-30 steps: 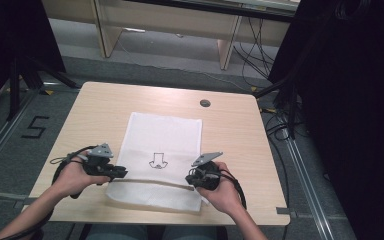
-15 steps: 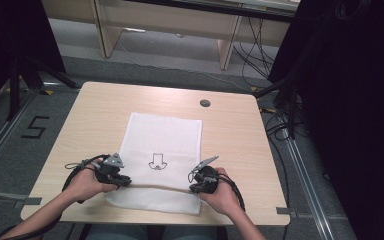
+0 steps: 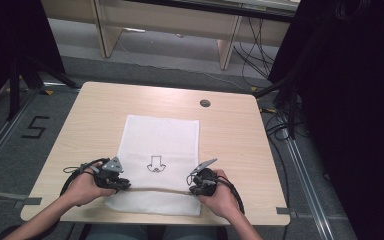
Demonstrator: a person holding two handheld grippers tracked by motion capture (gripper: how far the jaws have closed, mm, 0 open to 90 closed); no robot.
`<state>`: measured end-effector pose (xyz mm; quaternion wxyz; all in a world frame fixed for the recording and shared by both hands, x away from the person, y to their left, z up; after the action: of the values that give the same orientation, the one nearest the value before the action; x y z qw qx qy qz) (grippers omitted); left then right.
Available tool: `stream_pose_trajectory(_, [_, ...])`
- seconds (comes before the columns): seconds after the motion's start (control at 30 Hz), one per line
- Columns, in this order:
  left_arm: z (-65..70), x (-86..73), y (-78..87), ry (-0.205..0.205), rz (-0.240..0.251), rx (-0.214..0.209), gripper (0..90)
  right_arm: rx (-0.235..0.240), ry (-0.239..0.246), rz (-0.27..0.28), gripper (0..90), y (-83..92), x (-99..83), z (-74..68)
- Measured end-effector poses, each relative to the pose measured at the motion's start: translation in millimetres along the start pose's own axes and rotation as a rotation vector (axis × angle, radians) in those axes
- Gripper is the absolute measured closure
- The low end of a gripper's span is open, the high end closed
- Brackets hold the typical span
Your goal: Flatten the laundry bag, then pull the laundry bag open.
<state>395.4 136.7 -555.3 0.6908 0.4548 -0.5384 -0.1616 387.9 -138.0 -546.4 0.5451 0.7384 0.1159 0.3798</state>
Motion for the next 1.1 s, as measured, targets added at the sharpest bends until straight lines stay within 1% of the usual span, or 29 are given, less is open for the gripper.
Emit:
stream_pose_trajectory(0.17, [-2.2,1.7,-0.8,-0.005,0.003,0.015,78.8,0.008,-0.012,0.017,90.0,-0.5,-0.3,-0.8])
stream_pose_trajectory(0.2, [-1.6,3.2,-1.8,0.004,0.017,0.022,78.6,0.005,-0.006,0.01,89.8,0.3,-0.9,-0.8])
stream_pose_trajectory(0.23, [-2.9,2.3,-0.5,-0.022,-0.001,0.023,78.0,0.0,-0.015,0.01,89.0,0.7,-1.5,-1.3])
stream_pose_trajectory(0.27, [0.7,6.7,-2.5,0.036,0.05,0.035,76.1,0.008,-0.017,0.017,86.0,2.2,-1.7,-1.5])
stream_pose_trajectory(0.3, [0.7,6.7,-2.5,0.036,0.05,0.035,74.5,0.008,-0.017,0.017,86.0,2.2,-1.7,-1.5])
stream_pose_trajectory(0.33, [0.7,8.2,-2.1,0.044,0.061,0.043,72.6,0.018,-0.036,0.048,84.0,5.6,-0.2,-0.1])
stream_pose_trajectory(0.37, [1.2,13.3,-0.2,0.038,0.1,0.059,71.2,0.018,-0.039,0.065,83.7,7.4,0.9,1.1])
stream_pose_trajectory(0.4, [-0.1,16.2,1.0,0.034,0.117,0.077,69.2,0.013,-0.044,0.083,82.5,10.5,2.0,2.8])
stream_pose_trajectory(0.43, [-0.1,16.2,1.0,0.034,0.117,0.077,67.2,0.013,-0.044,0.083,82.5,10.5,2.0,2.8])
stream_pose_trajectory(0.47, [0.2,19.6,2.0,0.04,0.142,0.079,67.2,0.012,-0.061,0.125,81.0,12.2,4.3,4.3])
stream_pose_trajectory(0.5, [0.7,23.4,2.7,0.045,0.17,0.076,65.2,0.001,-0.079,0.122,79.6,16.8,4.1,5.9])
stream_pose_trajectory(0.53, [-0.4,25.5,2.5,0.04,0.187,0.083,62.7,-0.004,-0.078,0.148,77.4,19.8,5.2,9.6])
stream_pose_trajectory(0.57, [-0.9,26.3,2.8,0.026,0.193,0.086,59.7,-0.019,-0.074,0.182,74.9,20.6,6.6,14.5])
stream_pose_trajectory(0.6, [0.0,26.9,2.2,0.024,0.203,0.077,56.6,-0.021,-0.098,0.184,72.5,23.0,5.4,18.1])
stream_pose_trajectory(0.63, [0.3,27.4,1.6,0.029,0.214,0.073,54.9,-0.023,-0.106,0.186,71.7,23.4,4.8,20.3])
stream_pose_trajectory(0.67, [1.4,28.6,0.6,0.049,0.234,0.066,54.9,-0.023,-0.106,0.186,71.7,23.4,4.8,20.3])
stream_pose_trajectory(0.7, [0.5,27.8,0.4,0.056,0.229,0.063,53.0,-0.03,-0.102,0.19,70.9,23.2,4.0,23.1])
stream_pose_trajectory(0.73, [-0.3,28.2,0.8,0.045,0.232,0.063,49.0,-0.031,-0.114,0.194,69.7,23.8,3.4,25.4])
stream_pose_trajectory(0.77, [-1.1,29.4,0.2,0.048,0.246,0.068,49.0,-0.031,-0.114,0.194,69.7,23.8,3.4,25.4])
stream_pose_trajectory(0.8, [-2.8,30.2,-0.2,0.081,0.258,0.07,41.6,-0.032,-0.134,0.192,69.4,24.6,3.4,25.9])
stream_pose_trajectory(0.83, [-2.8,30.2,-0.2,0.081,0.258,0.07,36.3,-0.032,-0.134,0.192,69.4,24.6,3.4,25.9])
stream_pose_trajectory(0.87, [-3.8,30.8,-0.9,0.112,0.268,0.072,36.3,-0.035,-0.128,0.214,69.4,22.9,4.7,26.9])
stream_pose_trajectory(0.9, [-5.3,30.1,-0.7,0.103,0.264,0.082,34.2,-0.024,-0.136,0.19,69.7,25.6,3.8,25.7])
stream_pose_trajectory(0.93, [-3.4,31.4,-1.1,0.106,0.281,0.076,34.1,-0.027,-0.136,0.19,69.7,25.8,4.0,25.6])
stream_pose_trajectory(0.97, [-3.0,31.1,-0.4,0.091,0.276,0.074,33.7,-0.028,-0.141,0.179,70.0,26.4,2.9,25.3])
stream_pose_trajectory(1.0, [-3.0,31.1,-0.4,0.091,0.276,0.074,33.8,-0.029,-0.142,0.179,70.7,26.6,2.5,25.1])
stream_pose_trajectory(1.03, [-1.1,33.6,-0.9,0.11,0.294,0.074,34.0,-0.026,-0.153,0.179,72.1,27.2,2.1,24.0])
stream_pose_trajectory(1.07, [-1.1,33.6,-0.9,0.11,0.294,0.074,34.9,-0.024,-0.144,0.178,76.5,28.0,1.8,23.9])
stream_pose_trajectory(1.1, [-0.9,34.4,-1.1,0.105,0.295,0.072,34.9,-0.024,-0.144,0.178,76.5,28.0,1.8,23.9])
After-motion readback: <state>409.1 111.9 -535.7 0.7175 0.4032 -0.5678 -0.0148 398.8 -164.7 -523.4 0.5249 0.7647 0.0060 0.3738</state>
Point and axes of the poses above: each handheld gripper's, and its own axes: y roughly backward along the jaws, x roughly out of its top, z roughly to its right, the point moved 7 cm from there along -y, roughly forward along the jaws, and after that the axes turned 4 degrees about -y, right-handed, at the moved point
